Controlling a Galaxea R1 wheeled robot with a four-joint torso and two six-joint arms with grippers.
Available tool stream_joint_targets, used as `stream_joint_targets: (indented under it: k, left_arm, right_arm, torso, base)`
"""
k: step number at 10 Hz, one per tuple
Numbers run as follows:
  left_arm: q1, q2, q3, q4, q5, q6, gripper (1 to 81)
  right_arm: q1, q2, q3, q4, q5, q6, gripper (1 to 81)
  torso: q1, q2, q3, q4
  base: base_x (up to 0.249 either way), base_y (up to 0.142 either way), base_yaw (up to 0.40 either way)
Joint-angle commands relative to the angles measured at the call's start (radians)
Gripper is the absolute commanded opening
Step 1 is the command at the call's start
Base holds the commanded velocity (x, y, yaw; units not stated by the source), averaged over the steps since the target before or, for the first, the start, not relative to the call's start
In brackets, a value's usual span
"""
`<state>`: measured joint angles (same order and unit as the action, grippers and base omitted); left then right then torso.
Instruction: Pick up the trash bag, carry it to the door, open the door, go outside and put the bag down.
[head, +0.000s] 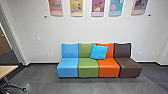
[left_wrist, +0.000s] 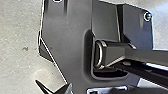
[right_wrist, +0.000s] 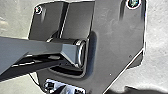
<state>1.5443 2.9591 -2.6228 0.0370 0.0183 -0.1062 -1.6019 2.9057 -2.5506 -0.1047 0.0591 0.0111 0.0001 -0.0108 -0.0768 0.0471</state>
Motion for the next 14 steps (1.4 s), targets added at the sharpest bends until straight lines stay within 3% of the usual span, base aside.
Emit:
stream_joint_targets:
  k: [1,2,4,5,6,7,8,10,12,13,14]
  left_arm:
    - [-0.036,-0.038,0.023,-0.002,0.061,0.0,81.1]
    - [-0.036,-0.058,0.053,-0.002,0.061,0.002,81.1]
    - [-0.036,-0.121,0.136,-0.002,0.043,-0.004,81.1]
    - [-0.04,-0.147,0.167,-0.003,0.04,-0.009,81.1]
    - [-0.04,-0.176,0.205,-0.017,0.04,-0.01,81.1]
    - [-0.04,-0.205,0.243,-0.037,0.038,-0.01,81.1]
    - [-0.04,-0.23,0.278,-0.046,0.038,-0.01,81.1]
    - [-0.052,-0.285,0.351,-0.049,0.003,-0.013,81.1]
    - [-0.083,-0.342,0.421,-0.094,0.011,-0.015,81.1]
    - [-0.1,-0.369,0.457,-0.117,0.015,-0.015,81.1]
    - [-0.121,-0.38,0.464,-0.14,0.019,-0.015,81.1]
  right_arm:
    - [0.032,-0.066,0.11,0.01,-0.068,-0.002,81.1]
    - [0.033,-0.101,0.174,0.013,-0.07,0.004,81.1]
    - [0.035,-0.185,0.324,0.014,-0.071,0.009,81.1]
    - [0.035,-0.219,0.38,0.014,-0.07,0.009,81.1]
    - [0.036,-0.241,0.411,0.013,-0.07,0.009,81.1]
    - [0.036,-0.259,0.425,0.013,-0.07,0.009,81.1]
    - [0.038,-0.274,0.44,0.014,-0.068,0.01,81.1]
    - [0.05,-0.331,0.517,0.016,-0.068,0.01,81.1]
    - [0.064,-0.406,0.623,0.016,-0.068,0.012,81.1]
    - [0.073,-0.46,0.693,0.022,-0.065,0.015,81.1]
    - [0.081,-0.489,0.73,0.042,-0.067,0.013,81.1]
  torso:
    - [0.0,0.0,0.0,0.0]
    - [0.0,0.0,0.0,0.0]
    - [0.129,-0.2,0.0,0.0]
    - [0.069,-0.108,0.0,0.0]
    - [0.145,-0.227,-0.148,-0.063]
    - [0.097,-0.155,-0.096,-0.033]
    - [0.114,-0.186,-0.117,-0.008]
    - [0.155,-0.251,-0.178,-0.013]
    - [0.201,-0.322,-0.245,-0.013]
    - [0.225,-0.36,-0.188,-0.013]
    - [0.241,-0.387,-0.214,-0.013]
  base:
    - [0.0,0.0,0.0]
    - [0.0,0.0,0.0]
    - [0.0,0.0,0.0]
    - [0.0,0.0,0.0]
    - [0.0,0.0,0.0]
    - [0.0,0.0,0.0]
    - [0.0,0.0,0.0]
    - [0.0,0.0,0.0]
    - [0.0,0.0,0.0]
    - [0.0,0.0,0.0]
    - [0.0,0.0,0.0]
